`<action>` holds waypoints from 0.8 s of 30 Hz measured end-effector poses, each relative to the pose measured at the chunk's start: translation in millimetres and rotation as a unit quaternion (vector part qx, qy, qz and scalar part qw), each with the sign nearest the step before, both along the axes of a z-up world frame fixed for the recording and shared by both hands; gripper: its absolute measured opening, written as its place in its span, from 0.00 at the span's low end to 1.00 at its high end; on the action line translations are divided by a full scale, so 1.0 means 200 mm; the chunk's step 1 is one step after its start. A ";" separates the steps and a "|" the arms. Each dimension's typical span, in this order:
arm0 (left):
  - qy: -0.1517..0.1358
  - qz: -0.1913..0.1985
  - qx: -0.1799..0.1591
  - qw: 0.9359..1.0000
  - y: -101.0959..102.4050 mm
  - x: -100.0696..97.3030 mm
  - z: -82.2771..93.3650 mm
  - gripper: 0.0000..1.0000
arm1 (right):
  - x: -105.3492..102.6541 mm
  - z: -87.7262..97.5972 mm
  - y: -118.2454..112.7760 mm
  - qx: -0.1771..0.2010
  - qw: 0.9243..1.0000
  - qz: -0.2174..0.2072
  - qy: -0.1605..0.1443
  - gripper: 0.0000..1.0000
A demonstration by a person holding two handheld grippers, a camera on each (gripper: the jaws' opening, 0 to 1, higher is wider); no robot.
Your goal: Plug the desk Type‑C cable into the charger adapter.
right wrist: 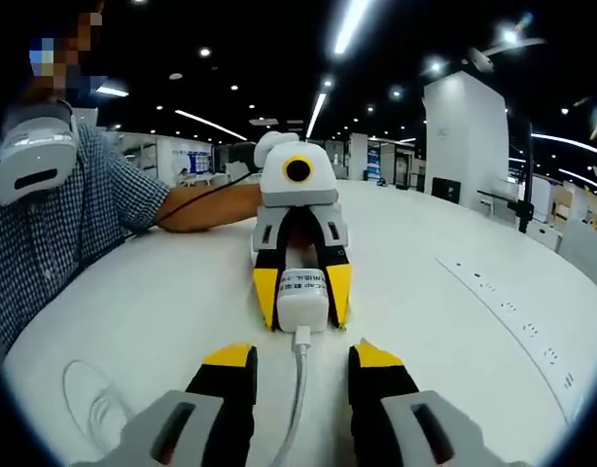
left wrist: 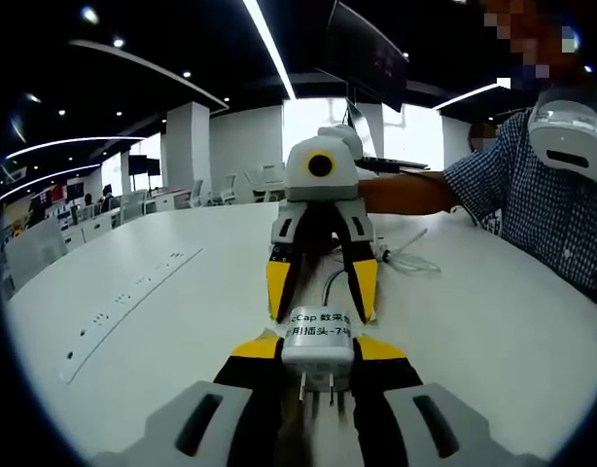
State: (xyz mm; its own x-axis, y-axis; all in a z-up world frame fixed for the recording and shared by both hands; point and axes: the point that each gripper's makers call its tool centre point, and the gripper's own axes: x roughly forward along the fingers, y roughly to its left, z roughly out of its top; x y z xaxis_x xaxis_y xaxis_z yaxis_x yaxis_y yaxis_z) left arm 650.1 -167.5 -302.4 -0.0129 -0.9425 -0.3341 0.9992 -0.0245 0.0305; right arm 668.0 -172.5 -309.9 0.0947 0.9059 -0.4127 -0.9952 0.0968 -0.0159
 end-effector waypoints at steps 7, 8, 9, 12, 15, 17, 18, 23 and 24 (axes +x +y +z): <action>0.004 0.002 0.002 1.000 0.01 0.02 0.00 0.27 | 0.03 0.00 -0.01 -0.014 1.000 -0.016 0.001 0.37; 0.005 0.002 0.002 1.000 0.01 0.03 0.00 0.27 | 0.03 0.00 -0.01 -0.014 1.000 -0.020 0.006 0.37; 0.006 0.002 0.003 1.000 0.01 0.03 0.00 0.27 | 0.03 0.00 -0.01 -0.014 1.000 -0.022 0.010 0.38; 0.007 0.002 0.004 1.000 0.01 0.03 0.00 0.27 | 0.00 0.00 -0.02 -0.023 1.000 -0.018 0.011 0.39; 0.008 0.002 0.006 1.000 0.01 0.03 0.00 0.27 | -0.01 0.00 -0.03 -0.031 0.999 -0.016 0.011 0.38; 0.009 0.004 0.011 1.000 0.01 0.04 0.00 0.28 | -0.02 0.00 -0.04 -0.034 0.999 -0.017 0.008 0.38; 0.009 0.006 0.013 1.000 0.01 0.04 0.00 0.29 | -0.02 0.00 -0.04 -0.035 0.999 -0.017 0.007 0.38; 0.007 0.012 0.016 1.000 0.01 0.06 -0.01 0.32 | -0.01 0.00 -0.05 -0.030 0.999 -0.018 0.007 0.37; 0.007 0.011 0.014 1.000 0.02 0.06 -0.01 0.32 | -0.01 0.00 -0.05 -0.029 0.999 -0.017 0.007 0.37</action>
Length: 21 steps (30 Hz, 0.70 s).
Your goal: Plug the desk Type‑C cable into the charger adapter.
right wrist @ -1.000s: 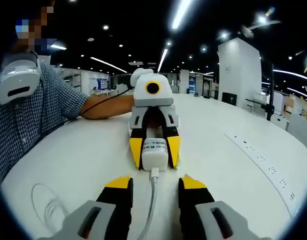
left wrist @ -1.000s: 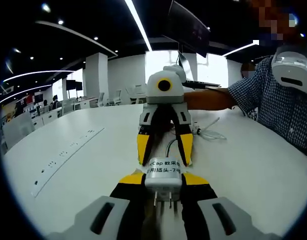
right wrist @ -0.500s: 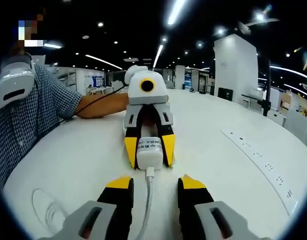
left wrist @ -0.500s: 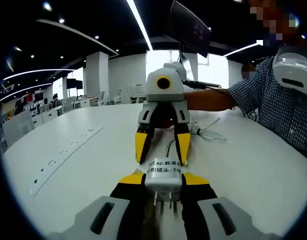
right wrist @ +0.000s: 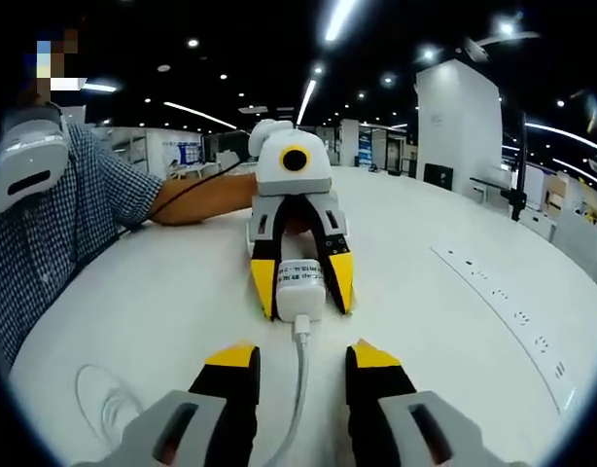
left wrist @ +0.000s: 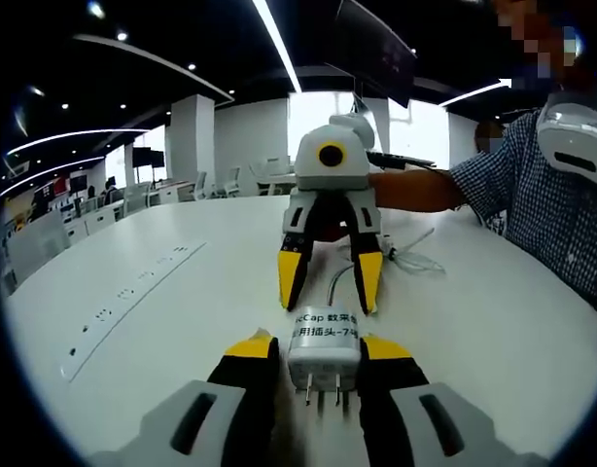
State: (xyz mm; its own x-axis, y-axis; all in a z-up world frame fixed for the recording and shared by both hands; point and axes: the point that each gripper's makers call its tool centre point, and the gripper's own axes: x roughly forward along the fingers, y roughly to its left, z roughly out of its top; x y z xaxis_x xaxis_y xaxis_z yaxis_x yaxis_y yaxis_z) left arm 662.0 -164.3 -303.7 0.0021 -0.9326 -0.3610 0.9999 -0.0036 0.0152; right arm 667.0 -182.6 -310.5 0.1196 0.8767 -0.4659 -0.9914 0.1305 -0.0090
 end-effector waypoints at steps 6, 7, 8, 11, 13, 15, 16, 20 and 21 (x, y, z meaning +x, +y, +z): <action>0.009 -0.013 -0.003 1.000 0.00 -0.02 0.00 0.38 | -0.02 0.00 0.00 0.004 1.000 0.005 0.001 0.39; 0.010 -0.011 -0.001 1.000 0.00 -0.02 0.00 0.41 | -0.02 0.00 0.00 0.004 1.000 0.006 0.001 0.40; 0.010 -0.011 -0.002 1.000 0.00 -0.01 0.00 0.43 | -0.02 0.00 0.01 0.004 1.000 0.006 0.001 0.40; 0.011 -0.013 0.001 1.000 0.01 -0.02 -0.01 0.49 | -0.02 0.00 0.00 0.000 1.000 0.007 -0.001 0.41; 0.010 -0.016 0.002 1.000 0.01 -0.02 -0.01 0.52 | -0.02 0.00 0.01 -0.001 1.000 0.008 -0.002 0.42; 0.010 -0.016 0.004 1.000 0.01 -0.02 -0.01 0.53 | -0.02 0.00 0.01 -0.003 1.000 0.008 0.000 0.43; 0.008 -0.014 0.006 1.000 0.01 -0.01 -0.01 0.54 | -0.02 0.01 0.01 -0.003 1.000 0.007 0.005 0.44; 0.000 -0.010 0.014 1.000 0.01 0.01 -0.01 0.57 | -0.02 0.01 0.01 -0.003 1.000 0.001 0.012 0.46; -0.002 -0.009 0.015 1.000 0.01 0.01 -0.01 0.57 | -0.03 0.01 0.02 -0.002 1.000 -0.002 0.013 0.46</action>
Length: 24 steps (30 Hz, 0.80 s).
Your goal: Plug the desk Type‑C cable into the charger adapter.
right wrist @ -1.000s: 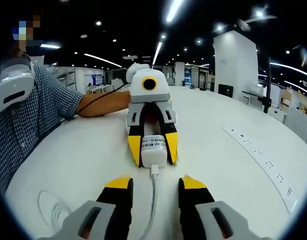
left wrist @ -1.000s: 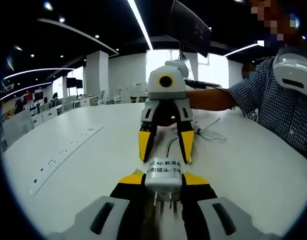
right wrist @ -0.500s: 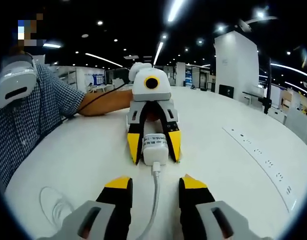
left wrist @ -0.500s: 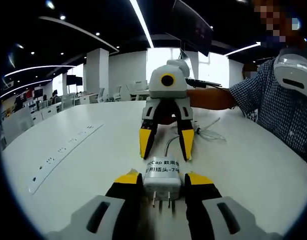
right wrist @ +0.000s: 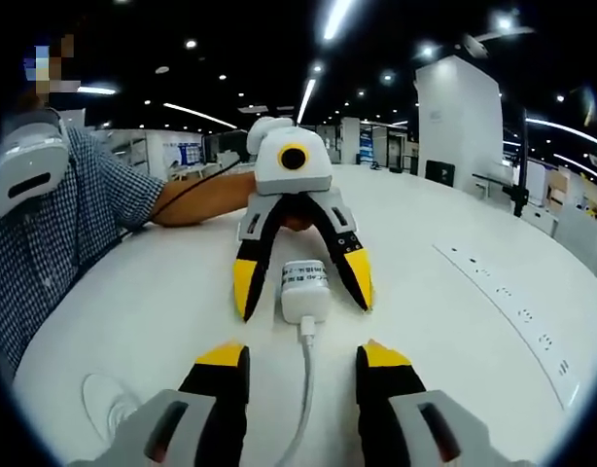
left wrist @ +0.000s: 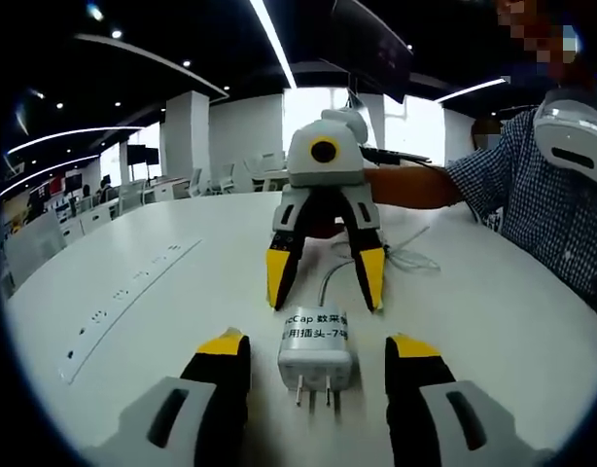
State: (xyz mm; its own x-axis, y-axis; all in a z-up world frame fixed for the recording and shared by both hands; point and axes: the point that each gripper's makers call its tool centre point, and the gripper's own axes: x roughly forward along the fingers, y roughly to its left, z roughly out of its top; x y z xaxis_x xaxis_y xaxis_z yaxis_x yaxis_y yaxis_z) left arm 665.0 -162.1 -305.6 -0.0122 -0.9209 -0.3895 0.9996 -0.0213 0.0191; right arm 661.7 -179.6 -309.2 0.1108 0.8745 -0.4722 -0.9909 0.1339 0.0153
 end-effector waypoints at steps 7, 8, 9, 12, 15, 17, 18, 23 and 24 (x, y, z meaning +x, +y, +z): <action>-0.025 0.008 -0.004 1.000 0.00 0.04 0.01 0.49 | 0.04 0.01 -0.04 -0.002 1.000 -0.021 0.008 0.47; -0.019 0.012 -0.001 1.000 0.00 0.05 0.01 0.49 | 0.04 0.01 -0.05 -0.003 1.000 -0.023 0.011 0.47; -0.012 0.016 0.003 1.000 0.00 0.06 0.00 0.50 | 0.04 0.01 -0.05 -0.003 1.000 -0.024 0.014 0.48; -0.008 0.019 0.005 1.000 0.00 0.06 0.00 0.51 | 0.03 0.02 -0.06 -0.006 0.999 -0.035 0.026 0.55; -0.013 0.021 0.009 1.000 0.01 0.05 0.03 0.52 | 0.02 0.05 -0.08 -0.008 0.999 -0.040 0.017 0.53; -0.005 0.031 -0.009 0.999 0.01 0.05 0.08 0.53 | 0.01 0.07 -0.08 -0.002 0.999 -0.044 0.016 0.52; -0.004 0.030 -0.016 0.999 0.02 0.03 0.11 0.54 | -0.01 0.07 -0.08 0.000 0.999 -0.046 0.017 0.52; -0.014 0.065 0.016 0.998 0.08 0.02 0.11 0.60 | -0.04 0.07 -0.12 -0.030 0.998 -0.050 -0.007 0.55; -0.013 0.068 0.013 0.998 0.08 0.01 0.12 0.60 | -0.04 0.07 -0.12 -0.033 0.998 -0.051 -0.011 0.55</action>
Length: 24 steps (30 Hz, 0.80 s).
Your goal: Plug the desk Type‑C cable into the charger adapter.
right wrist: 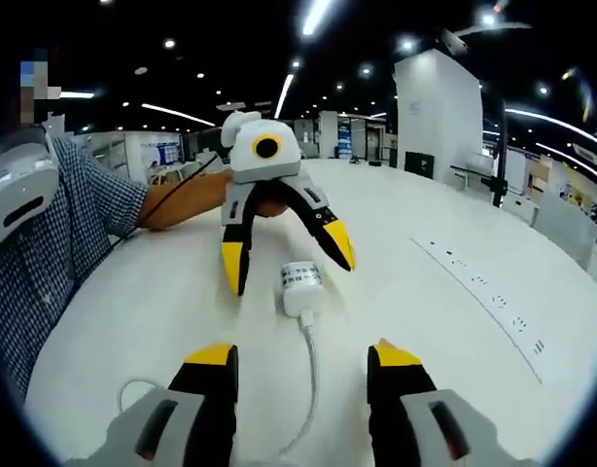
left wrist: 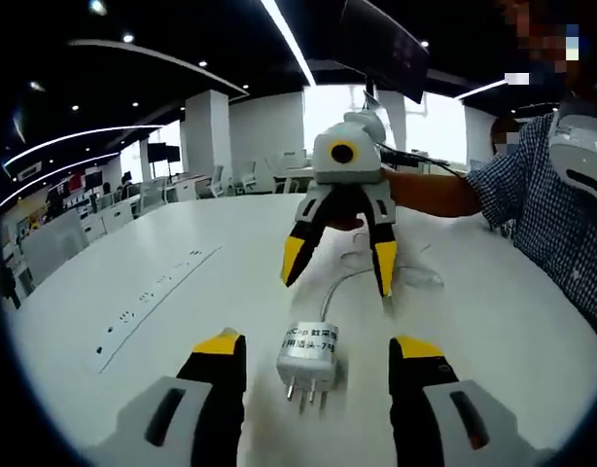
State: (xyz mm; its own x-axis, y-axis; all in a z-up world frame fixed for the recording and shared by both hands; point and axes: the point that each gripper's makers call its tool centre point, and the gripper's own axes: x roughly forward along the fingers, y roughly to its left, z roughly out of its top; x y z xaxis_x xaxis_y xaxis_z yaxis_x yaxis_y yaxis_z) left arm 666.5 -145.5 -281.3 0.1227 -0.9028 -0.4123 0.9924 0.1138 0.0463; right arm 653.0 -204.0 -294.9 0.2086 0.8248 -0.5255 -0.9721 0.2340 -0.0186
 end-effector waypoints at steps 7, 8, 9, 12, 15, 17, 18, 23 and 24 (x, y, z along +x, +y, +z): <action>-0.016 0.060 -0.034 0.998 0.06 0.03 0.08 0.61 | 0.00 0.02 -0.09 0.017 0.999 -0.048 -0.001 0.55; -0.011 0.068 -0.039 0.997 0.07 0.03 0.10 0.61 | 0.00 0.04 -0.10 0.019 0.998 -0.055 -0.001 0.55; -0.004 0.073 -0.043 0.996 0.08 0.02 0.12 0.61 | 0.00 0.05 -0.12 0.022 0.998 -0.063 -0.001 0.55; 0.002 0.086 -0.058 0.995 0.09 0.00 0.17 0.61 | -0.01 0.08 -0.16 0.025 0.996 -0.082 -0.003 0.55; 0.006 0.129 -0.024 0.991 0.13 0.03 0.14 0.58 | -0.03 0.10 -0.21 0.022 0.994 -0.108 -0.006 0.54; 0.002 0.137 -0.023 0.990 0.13 0.02 0.15 0.57 | -0.04 0.11 -0.22 0.025 0.993 -0.116 -0.008 0.53; 0.001 0.144 -0.025 0.989 0.14 0.00 0.16 0.57 | -0.05 0.10 -0.23 0.020 0.992 -0.126 -0.013 0.52; -0.029 0.173 -0.019 0.984 0.20 -0.04 0.18 0.58 | -0.10 0.10 -0.27 0.007 0.987 -0.155 -0.029 0.52; -0.040 0.186 -0.011 0.982 0.22 -0.05 0.18 0.57 | -0.12 0.10 -0.28 0.006 0.986 -0.162 -0.030 0.53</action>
